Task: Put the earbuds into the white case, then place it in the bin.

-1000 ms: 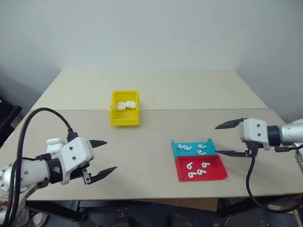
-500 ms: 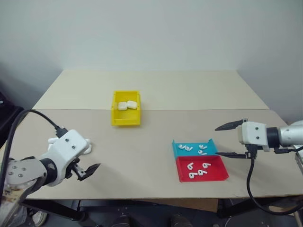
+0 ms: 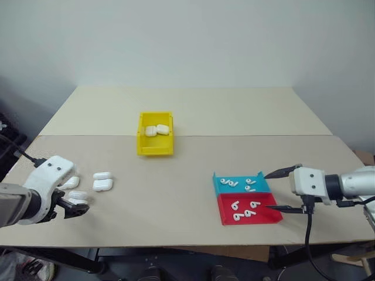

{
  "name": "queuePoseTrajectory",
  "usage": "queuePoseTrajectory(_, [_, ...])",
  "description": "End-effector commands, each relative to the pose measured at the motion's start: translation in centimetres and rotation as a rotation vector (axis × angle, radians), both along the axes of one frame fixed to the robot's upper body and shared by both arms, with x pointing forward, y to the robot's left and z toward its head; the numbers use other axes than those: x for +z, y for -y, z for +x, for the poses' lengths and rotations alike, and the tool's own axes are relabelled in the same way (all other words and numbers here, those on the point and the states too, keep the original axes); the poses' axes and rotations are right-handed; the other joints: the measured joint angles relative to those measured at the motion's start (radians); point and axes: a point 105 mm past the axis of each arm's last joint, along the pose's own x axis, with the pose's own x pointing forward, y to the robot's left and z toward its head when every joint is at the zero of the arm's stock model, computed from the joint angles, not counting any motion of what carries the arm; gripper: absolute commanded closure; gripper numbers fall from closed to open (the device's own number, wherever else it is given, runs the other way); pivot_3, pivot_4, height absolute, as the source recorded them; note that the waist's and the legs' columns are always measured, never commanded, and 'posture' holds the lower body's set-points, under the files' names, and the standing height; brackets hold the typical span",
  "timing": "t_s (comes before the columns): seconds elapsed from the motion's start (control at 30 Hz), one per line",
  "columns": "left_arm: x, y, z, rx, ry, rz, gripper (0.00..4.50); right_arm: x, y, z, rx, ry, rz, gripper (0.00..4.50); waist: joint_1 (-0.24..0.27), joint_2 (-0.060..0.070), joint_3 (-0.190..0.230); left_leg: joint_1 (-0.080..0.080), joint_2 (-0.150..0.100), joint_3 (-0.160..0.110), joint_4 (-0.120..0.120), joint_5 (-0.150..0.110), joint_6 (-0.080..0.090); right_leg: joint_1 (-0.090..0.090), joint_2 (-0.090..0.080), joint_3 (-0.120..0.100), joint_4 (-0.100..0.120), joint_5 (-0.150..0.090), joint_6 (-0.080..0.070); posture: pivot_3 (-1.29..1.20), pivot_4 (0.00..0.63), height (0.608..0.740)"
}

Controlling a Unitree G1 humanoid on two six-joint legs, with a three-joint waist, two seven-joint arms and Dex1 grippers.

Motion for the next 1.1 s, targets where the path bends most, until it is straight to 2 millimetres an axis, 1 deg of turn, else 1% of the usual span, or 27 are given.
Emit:
queuePoseTrajectory(0.03, [0.6, -0.7, -0.2, 0.038, 0.003, 0.001, 0.0, 1.9, -0.1, 0.3, -0.003, 0.063, 0.004, 0.03, 0.0, 0.0, 0.0, 0.0, 0.0, 0.0, 0.0, 0.0, 0.0, 0.0, 0.0, 0.0, 0.0, 0.0, 0.0, 0.0, 0.15, 0.74])
queuePoseTrajectory(0.27, [-0.6, -2.5, 0.3, 0.139, -0.045, 0.009, 0.0, 2.1, -0.4, 1.1, -0.01, 0.082, 0.013, 0.03, 0.0, 0.0, 0.0, 0.0, 0.0, 0.0, 0.0, 0.0, -0.001, 0.0, 0.0, 0.0, 0.0, 0.0, 0.0, 0.0, 0.15, 0.74])
queuePoseTrajectory(0.43, [-1.2, -2.8, 0.7, 0.151, -0.074, 0.006, 0.0, 2.1, -0.5, 1.2, -0.004, 0.081, 0.015, 0.03, 0.002, -0.001, 0.0, -0.001, 0.0, 0.0, -0.001, -0.001, -0.001, -0.001, 0.0, 0.0, 0.0, 0.001, -0.003, 0.0, 0.15, 0.74])
queuePoseTrajectory(0.77, [-2.7, -2.7, 2.6, 0.125, -0.105, -0.003, 0.0, 2.4, -0.3, 1.3, -0.004, 0.082, 0.015, 0.03, 0.002, -0.001, 0.0, -0.002, 0.0, 0.0, -0.001, 0.0, -0.001, -0.001, 0.0, 0.0, 0.0, 0.002, -0.003, 0.0, 0.15, 0.74])
queuePoseTrajectory(0.9, [-3.0, -3.3, 3.4, 0.129, -0.1, -0.005, 0.0, 2.4, -0.2, 1.0, -0.007, 0.075, 0.022, 0.03, 0.002, -0.001, 0.0, -0.002, 0.0, 0.0, -0.001, 0.0, -0.001, -0.002, 0.0, 0.0, 0.0, 0.002, -0.002, 0.0, 0.15, 0.74])
queuePoseTrajectory(1.1, [-3.8, -3.8, 3.9, 0.168, -0.12, -0.045, 0.0, 2.5, 0.0, 0.9, -0.016, 0.074, 0.017, 0.03, 0.002, -0.001, 0.0, -0.002, 0.0, 0.0, 0.0, 0.0, -0.001, -0.001, 0.0, 0.0, 0.0, 0.002, -0.001, 0.0, 0.15, 0.74])
